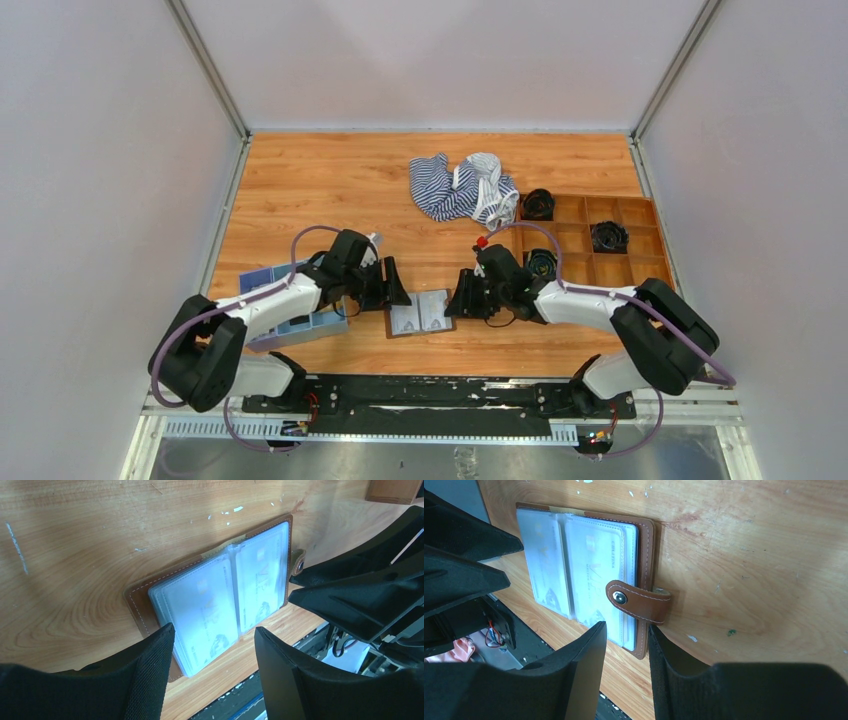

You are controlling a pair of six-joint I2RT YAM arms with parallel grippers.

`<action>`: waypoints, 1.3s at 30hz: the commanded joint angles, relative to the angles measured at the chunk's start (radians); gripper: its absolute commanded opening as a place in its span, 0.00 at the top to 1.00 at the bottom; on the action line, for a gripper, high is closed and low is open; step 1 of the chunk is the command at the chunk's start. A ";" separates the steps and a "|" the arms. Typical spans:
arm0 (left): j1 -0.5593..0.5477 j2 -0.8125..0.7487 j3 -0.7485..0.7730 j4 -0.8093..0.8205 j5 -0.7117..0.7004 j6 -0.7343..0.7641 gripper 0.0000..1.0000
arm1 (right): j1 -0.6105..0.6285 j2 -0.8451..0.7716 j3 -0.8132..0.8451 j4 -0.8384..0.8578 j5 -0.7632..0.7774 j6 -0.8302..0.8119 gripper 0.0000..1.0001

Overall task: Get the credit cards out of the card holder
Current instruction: Remove the credit card from the card holder.

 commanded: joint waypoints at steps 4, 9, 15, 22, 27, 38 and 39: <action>-0.008 0.055 0.005 0.052 0.019 -0.006 0.36 | -0.012 0.001 -0.007 -0.025 -0.001 -0.015 0.59; -0.008 0.060 0.004 0.064 0.024 -0.010 0.37 | -0.012 0.003 -0.010 -0.024 -0.001 -0.014 0.59; -0.008 0.059 -0.001 0.114 0.064 -0.033 0.37 | -0.012 0.006 -0.009 -0.021 -0.002 -0.015 0.60; -0.010 0.069 0.015 0.150 0.116 -0.054 0.37 | -0.012 0.004 -0.009 -0.018 -0.004 -0.016 0.60; -0.016 0.030 0.045 0.149 0.135 -0.071 0.37 | -0.013 0.006 -0.015 -0.015 -0.002 -0.013 0.60; -0.120 0.104 0.110 0.163 0.102 -0.092 0.37 | -0.048 -0.066 -0.028 -0.051 0.026 -0.013 0.60; -0.128 0.113 0.113 0.169 0.101 -0.094 0.37 | -0.060 -0.093 -0.033 -0.071 0.032 -0.019 0.60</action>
